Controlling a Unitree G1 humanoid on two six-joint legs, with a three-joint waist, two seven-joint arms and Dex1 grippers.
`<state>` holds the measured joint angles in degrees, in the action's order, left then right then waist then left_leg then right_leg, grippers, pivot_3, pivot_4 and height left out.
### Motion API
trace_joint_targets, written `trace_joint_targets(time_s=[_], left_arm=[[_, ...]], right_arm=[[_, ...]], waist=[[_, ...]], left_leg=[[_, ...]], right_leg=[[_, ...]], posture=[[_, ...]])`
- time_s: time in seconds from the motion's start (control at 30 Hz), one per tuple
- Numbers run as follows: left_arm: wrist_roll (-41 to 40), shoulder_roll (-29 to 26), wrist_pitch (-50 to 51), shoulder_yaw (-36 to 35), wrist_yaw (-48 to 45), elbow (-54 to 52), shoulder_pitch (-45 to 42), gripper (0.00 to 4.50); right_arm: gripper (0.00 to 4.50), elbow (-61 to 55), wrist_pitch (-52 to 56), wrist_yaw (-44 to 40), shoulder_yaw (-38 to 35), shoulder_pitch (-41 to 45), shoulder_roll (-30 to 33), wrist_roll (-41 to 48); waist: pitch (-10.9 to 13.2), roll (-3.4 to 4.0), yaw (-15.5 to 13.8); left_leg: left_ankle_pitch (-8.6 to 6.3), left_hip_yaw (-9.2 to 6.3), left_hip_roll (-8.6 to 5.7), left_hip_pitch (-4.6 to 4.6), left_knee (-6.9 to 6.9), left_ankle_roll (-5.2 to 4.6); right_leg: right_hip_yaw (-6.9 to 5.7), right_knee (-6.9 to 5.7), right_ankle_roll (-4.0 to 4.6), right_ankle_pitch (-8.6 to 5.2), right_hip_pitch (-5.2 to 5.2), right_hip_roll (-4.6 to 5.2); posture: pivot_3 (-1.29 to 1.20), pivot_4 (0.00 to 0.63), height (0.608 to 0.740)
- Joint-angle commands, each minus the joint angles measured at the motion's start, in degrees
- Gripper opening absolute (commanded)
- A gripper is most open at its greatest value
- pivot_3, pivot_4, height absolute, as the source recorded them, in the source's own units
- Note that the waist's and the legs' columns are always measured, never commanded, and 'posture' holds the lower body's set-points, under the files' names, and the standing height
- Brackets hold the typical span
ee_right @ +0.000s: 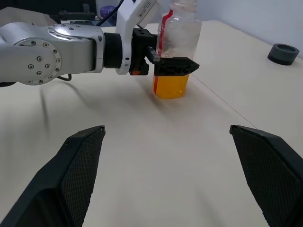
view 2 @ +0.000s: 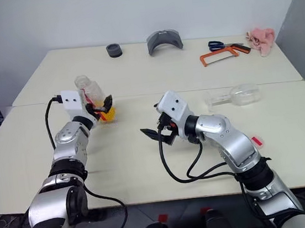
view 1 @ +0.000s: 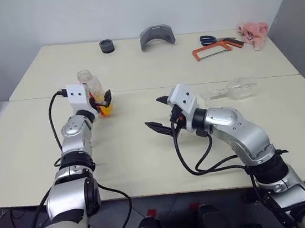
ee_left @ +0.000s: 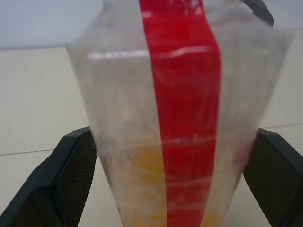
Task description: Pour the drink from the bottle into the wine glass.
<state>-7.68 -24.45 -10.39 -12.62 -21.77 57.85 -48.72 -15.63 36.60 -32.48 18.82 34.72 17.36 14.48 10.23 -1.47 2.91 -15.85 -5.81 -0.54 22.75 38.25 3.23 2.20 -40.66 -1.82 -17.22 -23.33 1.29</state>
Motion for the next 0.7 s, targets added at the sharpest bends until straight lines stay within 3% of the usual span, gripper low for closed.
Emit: trace_joint_targets(time_s=[0.03,0.43,0.7], left_arm=[[1.34,-0.22,-1.54,1.19,0.63,-3.7,1.65,4.48],[3.4,-1.08,0.86,3.15,0.96,-17.16,15.59,4.48],[-2.05,-1.28,7.64,5.82,-10.64,-38.14,31.77,4.48]], right_arm=[[4.5,-3.36,0.31,-0.04,-1.05,-1.06,0.44,-0.08],[4.5,-12.23,4.27,1.75,-4.85,-14.54,5.04,1.35],[4.5,-20.52,12.17,6.75,-14.83,-27.69,2.51,8.63]], waist=[[0.0,0.0,0.01],[-0.01,0.0,-0.07],[-0.06,0.05,-0.1]], left_leg=[[0.0,0.0,0.0,0.01,0.0,-0.01],[-0.09,0.0,0.03,-0.02,-0.05,-0.15],[-0.1,0.08,0.07,-0.14,-0.12,-0.17]], right_leg=[[0.0,0.01,0.0,0.0,0.0,0.0],[0.03,0.0,0.0,0.0,0.0,0.01],[0.12,0.04,0.0,-0.01,0.11,0.05]], posture=[[0.0,0.15,0.74],[0.0,0.15,0.74],[0.0,0.15,0.74]])
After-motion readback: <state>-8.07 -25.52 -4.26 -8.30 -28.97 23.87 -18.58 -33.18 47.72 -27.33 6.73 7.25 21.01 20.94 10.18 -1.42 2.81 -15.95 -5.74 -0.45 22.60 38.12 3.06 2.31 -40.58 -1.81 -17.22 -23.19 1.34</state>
